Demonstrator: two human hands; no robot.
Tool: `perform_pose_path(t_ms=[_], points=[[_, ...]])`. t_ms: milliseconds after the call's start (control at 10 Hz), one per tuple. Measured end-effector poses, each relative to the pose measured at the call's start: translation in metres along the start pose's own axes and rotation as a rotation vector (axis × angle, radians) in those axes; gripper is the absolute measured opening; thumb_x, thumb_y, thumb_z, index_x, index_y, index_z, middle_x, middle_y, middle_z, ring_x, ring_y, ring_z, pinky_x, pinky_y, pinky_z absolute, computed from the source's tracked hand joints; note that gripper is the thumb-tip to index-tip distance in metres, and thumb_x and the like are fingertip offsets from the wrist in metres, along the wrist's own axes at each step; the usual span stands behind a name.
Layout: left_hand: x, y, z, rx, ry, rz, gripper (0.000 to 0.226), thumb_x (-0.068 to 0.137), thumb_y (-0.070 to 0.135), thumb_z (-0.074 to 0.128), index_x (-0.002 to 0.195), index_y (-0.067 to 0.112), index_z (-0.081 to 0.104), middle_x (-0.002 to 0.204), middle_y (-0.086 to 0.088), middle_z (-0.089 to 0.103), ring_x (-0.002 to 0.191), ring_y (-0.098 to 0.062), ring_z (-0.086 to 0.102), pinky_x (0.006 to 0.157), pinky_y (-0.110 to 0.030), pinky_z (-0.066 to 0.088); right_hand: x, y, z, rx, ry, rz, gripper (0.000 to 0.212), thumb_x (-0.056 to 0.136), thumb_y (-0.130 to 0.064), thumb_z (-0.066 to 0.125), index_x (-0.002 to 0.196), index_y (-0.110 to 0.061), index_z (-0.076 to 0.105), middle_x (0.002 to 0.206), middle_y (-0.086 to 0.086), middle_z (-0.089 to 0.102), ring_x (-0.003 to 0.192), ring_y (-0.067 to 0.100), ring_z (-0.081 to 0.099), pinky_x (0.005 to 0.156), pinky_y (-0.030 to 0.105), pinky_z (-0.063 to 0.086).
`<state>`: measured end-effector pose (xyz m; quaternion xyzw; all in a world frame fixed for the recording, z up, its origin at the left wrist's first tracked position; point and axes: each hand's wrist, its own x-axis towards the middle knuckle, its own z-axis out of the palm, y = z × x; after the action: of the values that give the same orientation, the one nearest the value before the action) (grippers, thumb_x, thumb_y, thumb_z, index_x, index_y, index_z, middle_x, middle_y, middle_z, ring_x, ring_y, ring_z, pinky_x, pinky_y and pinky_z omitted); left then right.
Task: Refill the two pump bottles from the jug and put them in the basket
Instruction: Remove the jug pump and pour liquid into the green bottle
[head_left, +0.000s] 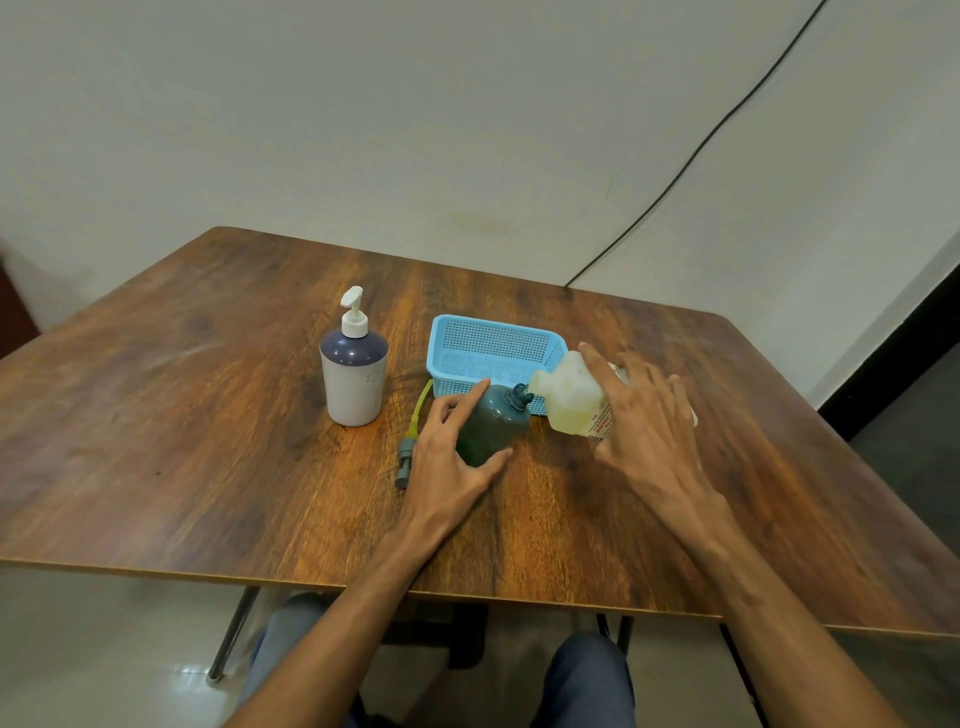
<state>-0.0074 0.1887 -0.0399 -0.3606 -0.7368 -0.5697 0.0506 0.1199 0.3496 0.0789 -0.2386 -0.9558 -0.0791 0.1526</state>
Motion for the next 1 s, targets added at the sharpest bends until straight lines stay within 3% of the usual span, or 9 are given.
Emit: perform_pose_path(t_ms=[1000], points=[[-0.0004,0.0012,-0.0017,0.008,-0.002,-0.002,0.085,0.081,0.029,0.086,0.155,0.028,0.043,0.132,0.003,0.048,0.118,-0.002,0.043,0.094,0.005,0.032,0.0032,0.0021,-0.0071,-0.037,0.01,0.003,0.112,0.069,-0.026,0.088,0.159,-0.032,0.02,0.149,0.014,0.042,0.135,0.035,0.041,0.113,0.06,0.031]])
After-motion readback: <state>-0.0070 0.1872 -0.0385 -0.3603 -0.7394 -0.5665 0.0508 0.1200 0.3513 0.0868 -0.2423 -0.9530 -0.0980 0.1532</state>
